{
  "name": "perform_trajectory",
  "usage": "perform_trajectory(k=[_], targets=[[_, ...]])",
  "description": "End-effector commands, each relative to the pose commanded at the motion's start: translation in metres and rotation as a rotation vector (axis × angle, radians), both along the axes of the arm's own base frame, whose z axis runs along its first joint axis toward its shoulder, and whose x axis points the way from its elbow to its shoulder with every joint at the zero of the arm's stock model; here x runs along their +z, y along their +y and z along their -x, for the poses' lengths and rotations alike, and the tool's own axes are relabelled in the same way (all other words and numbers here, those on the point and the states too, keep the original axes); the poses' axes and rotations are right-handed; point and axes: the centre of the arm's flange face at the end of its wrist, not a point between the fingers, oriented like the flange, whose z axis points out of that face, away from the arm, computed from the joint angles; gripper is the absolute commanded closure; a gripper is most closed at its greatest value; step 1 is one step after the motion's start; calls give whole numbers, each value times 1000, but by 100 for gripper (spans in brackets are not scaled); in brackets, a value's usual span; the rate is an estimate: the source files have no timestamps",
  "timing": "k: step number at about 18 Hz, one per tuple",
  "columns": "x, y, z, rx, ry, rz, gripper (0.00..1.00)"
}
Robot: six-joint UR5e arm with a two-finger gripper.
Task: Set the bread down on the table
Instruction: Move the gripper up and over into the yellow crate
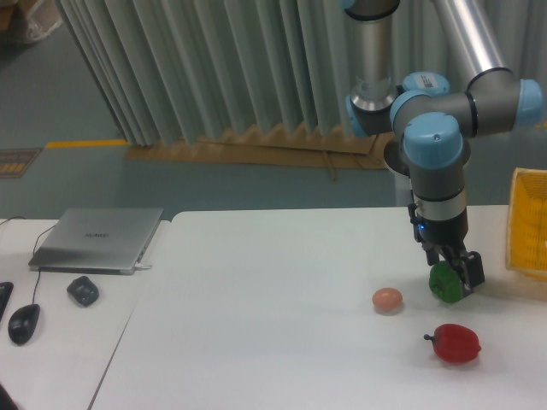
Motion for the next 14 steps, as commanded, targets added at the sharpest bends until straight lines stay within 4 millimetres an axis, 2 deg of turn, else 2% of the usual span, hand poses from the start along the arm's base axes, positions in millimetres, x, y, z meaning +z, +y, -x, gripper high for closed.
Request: perform_trajectory(k=[3,7,10,11,14], targets=[[1,-4,5,6,0,-2,0],[12,-14,7,29,13,3,0],[6,-40,22,63,9,39,0],[8,-58,30,70,-3,49,0],[9,-84,40,-40,-10,76,0]])
